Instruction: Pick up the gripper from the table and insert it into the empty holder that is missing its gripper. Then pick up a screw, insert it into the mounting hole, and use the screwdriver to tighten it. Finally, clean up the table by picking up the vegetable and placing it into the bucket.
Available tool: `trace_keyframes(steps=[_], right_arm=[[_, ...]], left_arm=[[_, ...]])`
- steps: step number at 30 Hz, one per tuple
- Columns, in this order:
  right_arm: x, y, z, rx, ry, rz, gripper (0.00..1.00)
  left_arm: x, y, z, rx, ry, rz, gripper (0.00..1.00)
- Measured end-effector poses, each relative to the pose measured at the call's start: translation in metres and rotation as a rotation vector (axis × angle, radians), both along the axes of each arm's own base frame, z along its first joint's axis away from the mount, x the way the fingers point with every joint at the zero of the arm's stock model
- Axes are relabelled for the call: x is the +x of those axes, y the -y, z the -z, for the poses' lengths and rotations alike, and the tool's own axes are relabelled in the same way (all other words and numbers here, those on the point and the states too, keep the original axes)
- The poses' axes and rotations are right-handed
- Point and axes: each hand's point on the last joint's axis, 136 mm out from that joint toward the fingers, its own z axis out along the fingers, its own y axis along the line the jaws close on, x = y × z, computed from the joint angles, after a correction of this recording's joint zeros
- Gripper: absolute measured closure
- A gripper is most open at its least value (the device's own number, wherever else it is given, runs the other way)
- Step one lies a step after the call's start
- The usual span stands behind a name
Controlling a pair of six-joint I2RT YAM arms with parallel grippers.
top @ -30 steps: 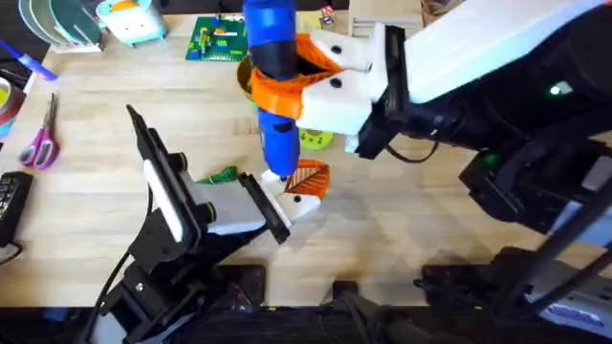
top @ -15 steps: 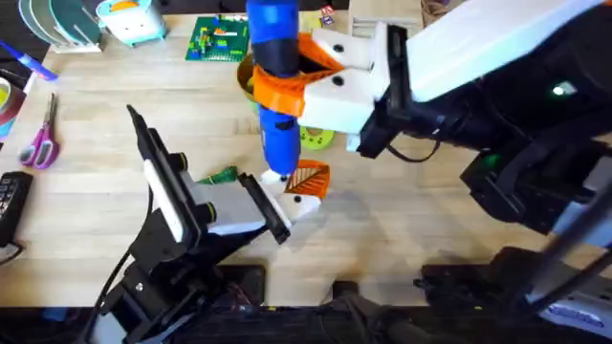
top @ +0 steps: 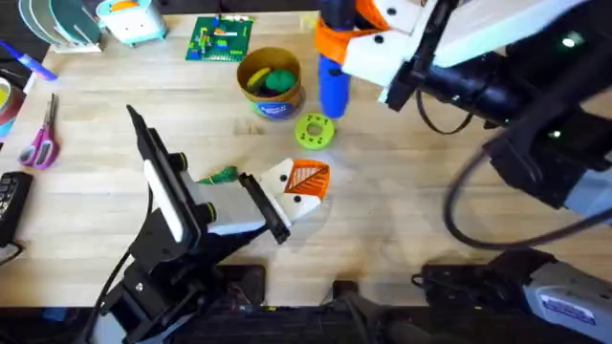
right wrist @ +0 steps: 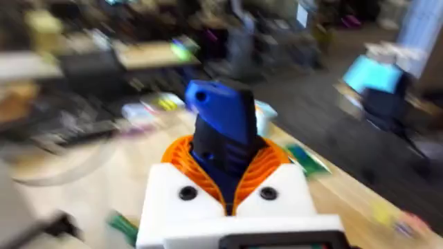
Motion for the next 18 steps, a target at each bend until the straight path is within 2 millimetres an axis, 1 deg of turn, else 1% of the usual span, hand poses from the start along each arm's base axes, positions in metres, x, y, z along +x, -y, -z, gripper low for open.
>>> trace_keyframes(steps=[2,4,6,9,11,13,15,18], right_arm=[[0.028,0.021,0.031,-0.13,-0.007,0.129,0.978],[0.049,0.042,0.056,-0.253,0.006,0.238,0.978],[0.07,0.066,0.08,-0.388,0.032,0.345,0.978],[0.092,0.097,0.107,-0.587,0.091,0.465,0.978],[0.103,0.112,0.12,-0.719,0.149,0.518,0.978],[0.109,0.122,0.135,-0.864,0.203,0.535,0.978],[0.111,0.13,0.159,-1.02,0.228,0.516,0.978],[0.11,0.139,0.199,-1.191,0.207,0.449,0.978]], left_arm=[[0.0,0.0,0.0,0.0,0.0,0.0,0.983],[0.0,0.0,0.0,0.0,0.0,0.0,0.983],[0.0,0.0,0.0,0.0,0.0,0.0,0.983],[0.0,0.0,0.0,0.0,0.0,0.0,0.983],[0.0,0.0,0.0,0.0,0.0,0.0,0.983],[0.0,0.0,0.0,0.0,0.0,0.0,0.983],[0.0,0.0,0.0,0.0,0.0,0.0,0.983],[0.0,0.0,0.0,0.0,0.0,0.0,0.983]])
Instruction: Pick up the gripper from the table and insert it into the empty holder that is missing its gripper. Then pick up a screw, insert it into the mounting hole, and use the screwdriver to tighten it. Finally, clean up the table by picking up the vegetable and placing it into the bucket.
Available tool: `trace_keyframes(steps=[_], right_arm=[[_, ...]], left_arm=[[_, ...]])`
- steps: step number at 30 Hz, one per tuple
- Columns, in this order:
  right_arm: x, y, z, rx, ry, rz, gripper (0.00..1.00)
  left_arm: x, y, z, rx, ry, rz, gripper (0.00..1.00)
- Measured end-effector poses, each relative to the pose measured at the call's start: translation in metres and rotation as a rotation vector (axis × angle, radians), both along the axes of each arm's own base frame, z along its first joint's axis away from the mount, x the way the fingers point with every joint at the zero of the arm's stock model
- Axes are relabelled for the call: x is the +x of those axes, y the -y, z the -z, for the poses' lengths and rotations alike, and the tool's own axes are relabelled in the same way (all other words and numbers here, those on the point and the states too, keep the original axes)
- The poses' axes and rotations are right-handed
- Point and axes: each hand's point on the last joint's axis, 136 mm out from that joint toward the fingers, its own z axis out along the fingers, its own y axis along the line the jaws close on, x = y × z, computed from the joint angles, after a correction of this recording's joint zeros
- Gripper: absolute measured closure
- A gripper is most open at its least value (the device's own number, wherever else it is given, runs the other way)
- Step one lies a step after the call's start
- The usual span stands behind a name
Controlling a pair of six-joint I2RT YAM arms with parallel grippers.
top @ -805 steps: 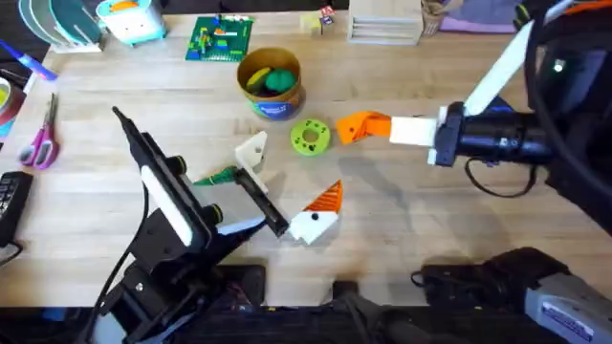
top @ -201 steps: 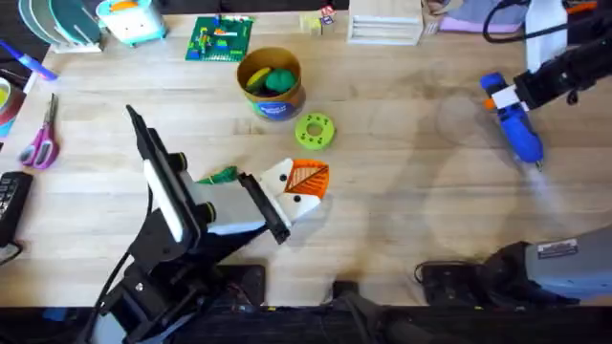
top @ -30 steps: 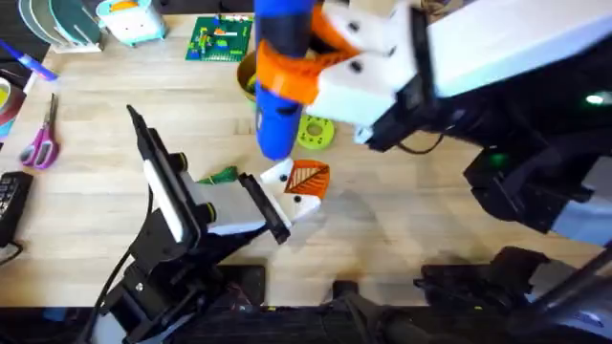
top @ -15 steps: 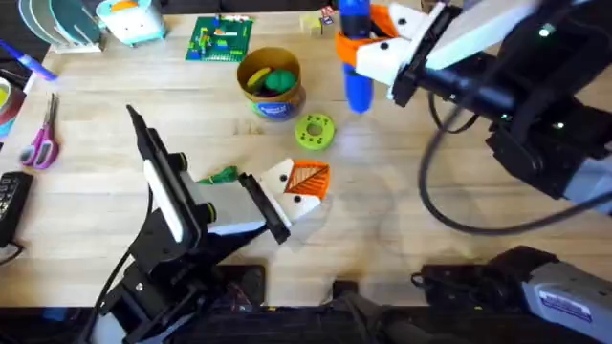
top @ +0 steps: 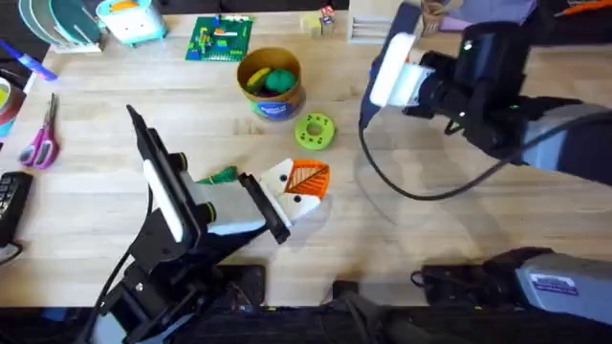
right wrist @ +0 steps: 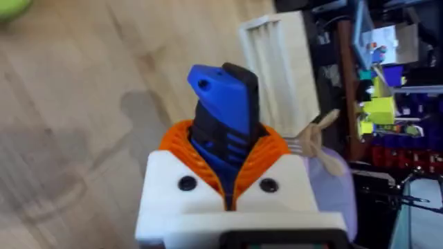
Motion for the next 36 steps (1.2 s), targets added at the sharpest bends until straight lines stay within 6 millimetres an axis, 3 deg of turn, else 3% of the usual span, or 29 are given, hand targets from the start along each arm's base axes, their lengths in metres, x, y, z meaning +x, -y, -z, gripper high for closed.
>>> trace_keyframes(steps=[5,10,13,16,17,23,28,34,36], right_arm=[[-0.008,0.006,0.059,-0.145,-0.141,-0.035,0.978],[-0.013,0.002,0.08,-0.218,-0.183,-0.072,0.945],[-0.015,-0.002,0.081,-0.237,-0.196,-0.084,0.594],[-0.009,-0.005,0.073,-0.259,-0.18,-0.082,0.123],[-0.007,-0.006,0.07,-0.265,-0.176,-0.083,0.046],[-0.014,-0.01,0.073,-0.27,-0.226,-0.084,0.01],[-0.016,-0.008,0.072,-0.13,-0.273,0.043,0.01],[-0.035,-0.015,0.07,0.105,-0.37,0.2,0.007],[-0.043,-0.021,0.064,0.178,-0.388,0.229,0.009]], left_arm=[[0.0,0.0,0.0,0.0,0.0,0.0,0.983],[0.0,0.0,0.0,0.0,0.0,0.0,0.983],[0.0,0.0,0.0,0.0,0.0,0.0,0.983],[0.0,0.0,0.0,0.0,0.0,0.0,0.983],[0.0,0.0,0.0,0.0,0.0,0.0,0.983],[0.0,0.0,0.0,0.0,0.0,0.0,0.983],[0.0,0.0,0.0,0.001,0.001,0.0,0.972],[0.0,0.0,0.0,0.001,0.002,0.0,0.068],[0.0,0.0,0.0,0.0,0.001,0.0,0.014]])
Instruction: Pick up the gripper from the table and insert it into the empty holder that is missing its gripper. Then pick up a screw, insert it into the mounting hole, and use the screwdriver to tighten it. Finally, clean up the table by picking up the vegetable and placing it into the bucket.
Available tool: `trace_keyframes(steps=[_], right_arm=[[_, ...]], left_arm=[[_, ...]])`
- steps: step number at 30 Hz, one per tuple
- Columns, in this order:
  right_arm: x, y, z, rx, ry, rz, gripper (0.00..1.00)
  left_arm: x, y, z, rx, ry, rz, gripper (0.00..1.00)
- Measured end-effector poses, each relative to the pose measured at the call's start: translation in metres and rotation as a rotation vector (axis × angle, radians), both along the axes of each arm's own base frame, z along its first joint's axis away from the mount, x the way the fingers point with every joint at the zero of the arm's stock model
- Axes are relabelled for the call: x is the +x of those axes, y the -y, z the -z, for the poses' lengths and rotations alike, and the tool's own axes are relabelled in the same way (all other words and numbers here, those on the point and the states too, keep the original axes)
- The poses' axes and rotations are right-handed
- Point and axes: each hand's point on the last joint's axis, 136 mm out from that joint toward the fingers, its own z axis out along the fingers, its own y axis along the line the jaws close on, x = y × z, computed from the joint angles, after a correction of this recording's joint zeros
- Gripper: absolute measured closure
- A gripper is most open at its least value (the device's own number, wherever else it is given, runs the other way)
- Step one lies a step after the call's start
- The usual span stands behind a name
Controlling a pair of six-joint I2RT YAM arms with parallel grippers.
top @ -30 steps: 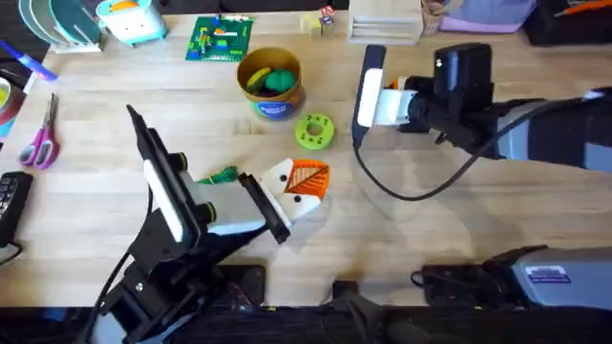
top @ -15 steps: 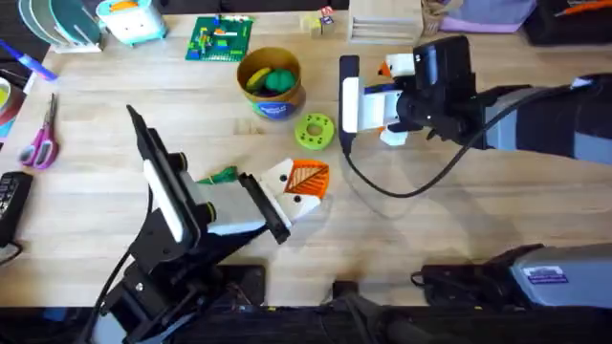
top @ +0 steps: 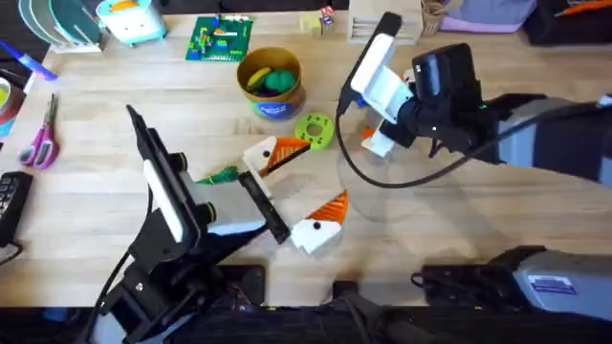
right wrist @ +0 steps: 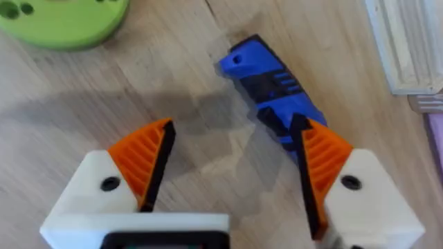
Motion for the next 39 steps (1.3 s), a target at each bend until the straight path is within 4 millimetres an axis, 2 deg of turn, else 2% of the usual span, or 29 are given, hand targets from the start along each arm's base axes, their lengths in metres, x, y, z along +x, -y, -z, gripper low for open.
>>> trace_keyframes(steps=[2,6,8,10,13,16,18,20,24,27,29,34,39], right_arm=[[-0.003,-0.007,-0.016,0.073,0.023,0.033,0.006],[-0.005,-0.021,-0.064,0.21,0.114,0.065,0.007],[-0.008,-0.025,-0.079,0.255,0.143,0.07,0.007],[-0.01,-0.028,-0.086,0.282,0.15,0.072,0.007],[-0.011,-0.029,-0.084,0.298,0.135,0.083,0.007],[-0.011,-0.029,-0.084,0.326,0.124,0.109,0.007],[-0.011,-0.029,-0.084,0.349,0.113,0.131,0.007],[-0.011,-0.029,-0.084,0.367,0.106,0.148,0.007],[-0.011,-0.029,-0.084,0.387,0.097,0.169,0.007],[-0.011,-0.029,-0.084,0.396,0.094,0.176,0.009],[-0.011,-0.029,-0.084,0.398,0.092,0.179,0.008],[-0.011,-0.029,-0.084,0.4,0.092,0.181,0.005],[-0.011,-0.029,-0.084,0.402,0.09,0.183,0.009]], left_arm=[[0.0,0.0,0.0,0.0,0.0,0.0,0.009],[0.0,0.0,0.0,0.001,0.001,-0.003,0.008],[0.002,-0.001,0.0,0.002,0.003,-0.011,0.008],[0.004,-0.003,0.0,0.001,0.005,-0.027,0.008],[0.009,-0.009,0.001,0.001,-0.042,-0.078,0.008],[0.012,-0.026,-0.004,0.027,-0.146,-0.172,0.008],[0.011,-0.041,-0.02,0.041,-0.182,-0.237,0.008],[0.008,-0.055,-0.045,0.048,-0.185,-0.295,0.008],[0.002,-0.084,-0.106,0.079,-0.113,-0.387,0.009],[-0.008,-0.103,-0.125,0.202,-0.076,-0.423,0.01],[-0.015,-0.116,-0.121,0.318,-0.091,-0.435,0.011],[-0.034,-0.149,-0.089,0.633,-0.193,-0.454,0.01],[-0.046,-0.171,-0.06,0.87,-0.301,-0.451,0.011]])
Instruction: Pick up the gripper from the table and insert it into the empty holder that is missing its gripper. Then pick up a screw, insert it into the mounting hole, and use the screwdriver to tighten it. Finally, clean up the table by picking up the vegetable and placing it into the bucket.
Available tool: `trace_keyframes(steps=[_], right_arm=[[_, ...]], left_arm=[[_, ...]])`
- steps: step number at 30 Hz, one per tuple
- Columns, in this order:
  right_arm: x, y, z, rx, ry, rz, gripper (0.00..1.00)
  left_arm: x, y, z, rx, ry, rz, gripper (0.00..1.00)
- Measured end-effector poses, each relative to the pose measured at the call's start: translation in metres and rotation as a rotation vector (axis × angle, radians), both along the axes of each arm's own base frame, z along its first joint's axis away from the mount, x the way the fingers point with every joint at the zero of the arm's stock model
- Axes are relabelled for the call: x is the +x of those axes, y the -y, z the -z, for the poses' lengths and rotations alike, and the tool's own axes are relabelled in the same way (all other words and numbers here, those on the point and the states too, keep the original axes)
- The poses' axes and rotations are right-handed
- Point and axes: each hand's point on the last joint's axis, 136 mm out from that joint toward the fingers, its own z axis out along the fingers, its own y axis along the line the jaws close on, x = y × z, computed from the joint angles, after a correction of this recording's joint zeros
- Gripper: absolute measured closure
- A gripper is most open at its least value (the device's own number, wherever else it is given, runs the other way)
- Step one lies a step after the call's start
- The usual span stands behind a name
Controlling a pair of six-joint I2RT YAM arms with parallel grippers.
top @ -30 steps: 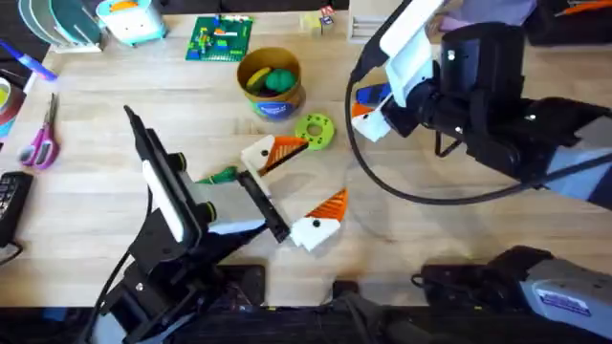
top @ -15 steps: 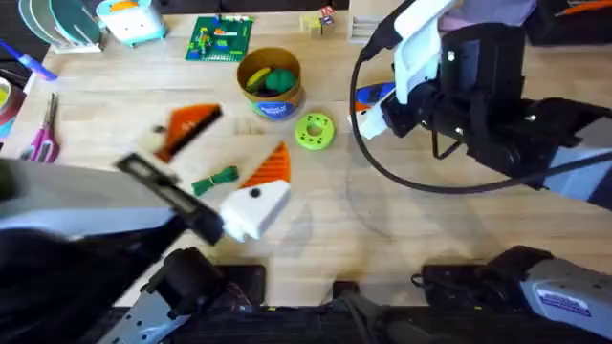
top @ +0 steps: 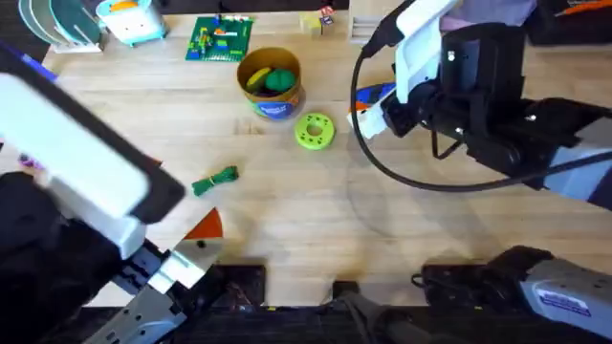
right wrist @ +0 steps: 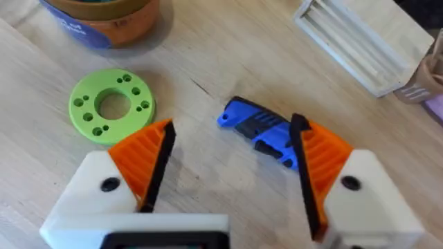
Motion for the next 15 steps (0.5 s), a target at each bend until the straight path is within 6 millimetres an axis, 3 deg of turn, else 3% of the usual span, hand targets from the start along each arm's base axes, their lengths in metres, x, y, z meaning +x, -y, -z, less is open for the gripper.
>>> trace_keyframes(steps=[5,15], right_arm=[[0.0,0.0,0.0,0.0,0.0,0.001,0.009],[0.0,0.0,0.0,0.0,-0.001,0.0,0.007]], left_arm=[[0.001,-0.004,0.012,0.103,-0.091,-0.012,0.011],[0.006,0.008,0.027,0.136,-0.257,-0.07,0.011]])
